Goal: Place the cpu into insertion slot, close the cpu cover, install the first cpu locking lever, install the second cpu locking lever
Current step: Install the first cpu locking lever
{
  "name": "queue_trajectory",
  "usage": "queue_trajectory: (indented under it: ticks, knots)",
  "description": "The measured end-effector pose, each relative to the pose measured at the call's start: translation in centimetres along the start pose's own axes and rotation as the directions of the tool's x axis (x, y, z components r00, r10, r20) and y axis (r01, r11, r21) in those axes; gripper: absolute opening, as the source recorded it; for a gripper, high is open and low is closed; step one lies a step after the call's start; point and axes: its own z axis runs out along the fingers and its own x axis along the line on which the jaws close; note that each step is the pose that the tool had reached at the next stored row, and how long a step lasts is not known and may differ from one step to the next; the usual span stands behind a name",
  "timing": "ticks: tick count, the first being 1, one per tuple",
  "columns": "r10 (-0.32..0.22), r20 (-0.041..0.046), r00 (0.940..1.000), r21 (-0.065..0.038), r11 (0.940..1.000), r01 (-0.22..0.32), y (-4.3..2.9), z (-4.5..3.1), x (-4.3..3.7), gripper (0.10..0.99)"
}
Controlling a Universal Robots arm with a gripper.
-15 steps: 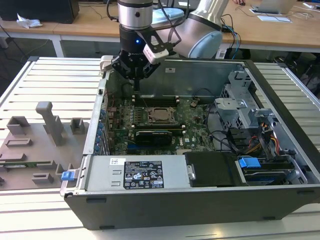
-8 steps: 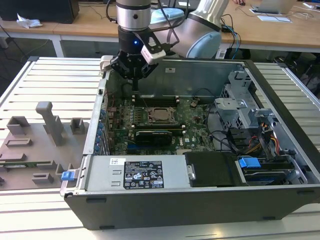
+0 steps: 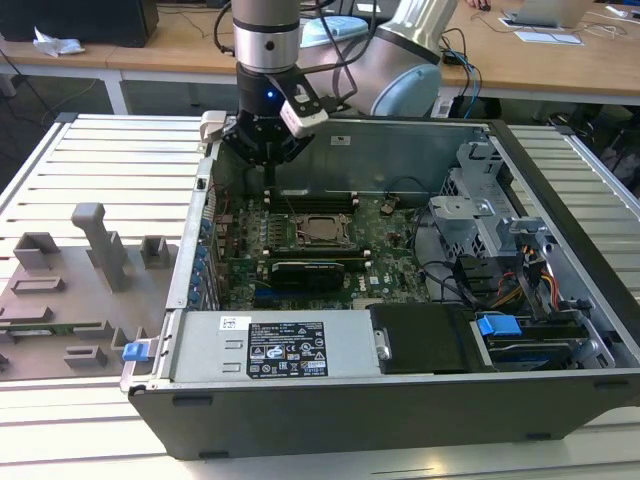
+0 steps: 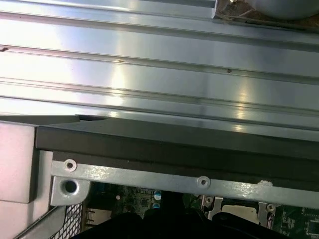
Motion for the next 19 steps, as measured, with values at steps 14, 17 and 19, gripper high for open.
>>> queue_trajectory:
  ticks: [14, 17, 19]
  knots:
    - [0.0, -0.0004, 1.0, 0.0, 1.0, 0.0, -0.28, 0.13, -2.74, 0.106]
    - [0.0, -0.0007, 1.0, 0.0, 1.0, 0.0, -0.34, 0.14, -3.3, 0.106]
    - [0.0, -0.001, 1.0, 0.0, 1.0, 0.0, -0.37, 0.16, -3.64, 0.106]
